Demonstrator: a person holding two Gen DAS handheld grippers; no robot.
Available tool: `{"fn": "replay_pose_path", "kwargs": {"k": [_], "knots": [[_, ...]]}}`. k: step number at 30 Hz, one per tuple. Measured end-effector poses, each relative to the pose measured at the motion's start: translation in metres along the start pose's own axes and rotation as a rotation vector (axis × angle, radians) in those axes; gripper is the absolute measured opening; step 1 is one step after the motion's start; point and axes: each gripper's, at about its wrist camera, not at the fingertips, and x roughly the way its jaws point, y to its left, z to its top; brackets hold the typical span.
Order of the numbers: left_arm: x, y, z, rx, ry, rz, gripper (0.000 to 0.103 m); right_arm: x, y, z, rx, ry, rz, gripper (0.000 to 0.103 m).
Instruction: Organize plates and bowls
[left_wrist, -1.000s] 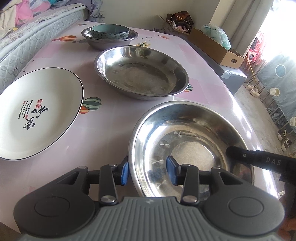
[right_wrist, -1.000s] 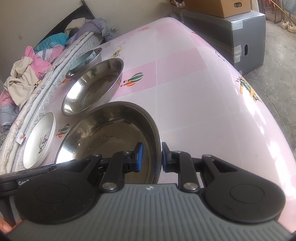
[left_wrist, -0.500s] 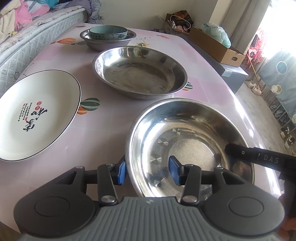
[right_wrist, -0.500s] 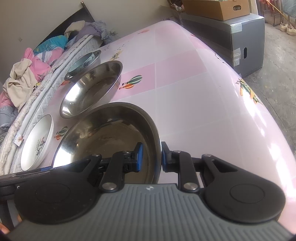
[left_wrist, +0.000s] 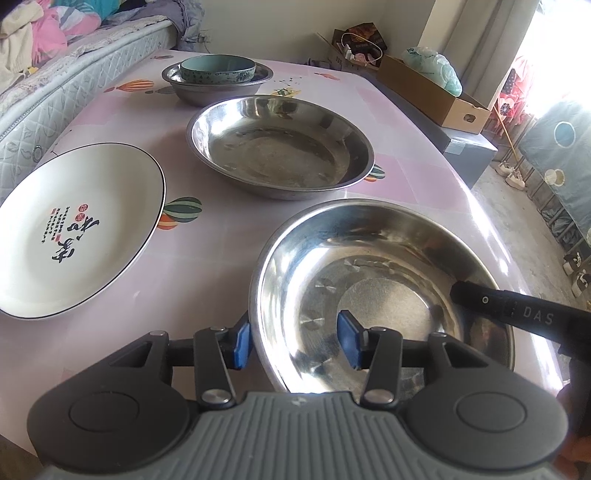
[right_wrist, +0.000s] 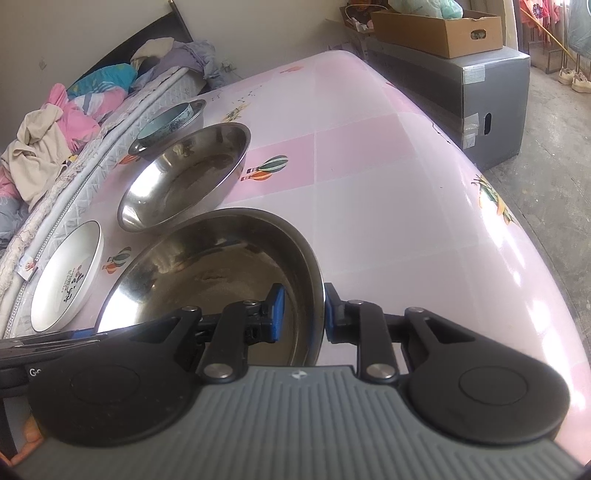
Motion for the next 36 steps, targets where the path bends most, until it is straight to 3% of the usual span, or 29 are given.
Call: {"fn": "replay_pose_path", "kwargs": {"k": [36], "knots": [[-0.006, -0.006, -0.001, 0.02, -0.035, -0.025, 0.048, -0.011, -0.001, 0.002, 0.0, -0.039, -0.013, 0.022]]}}
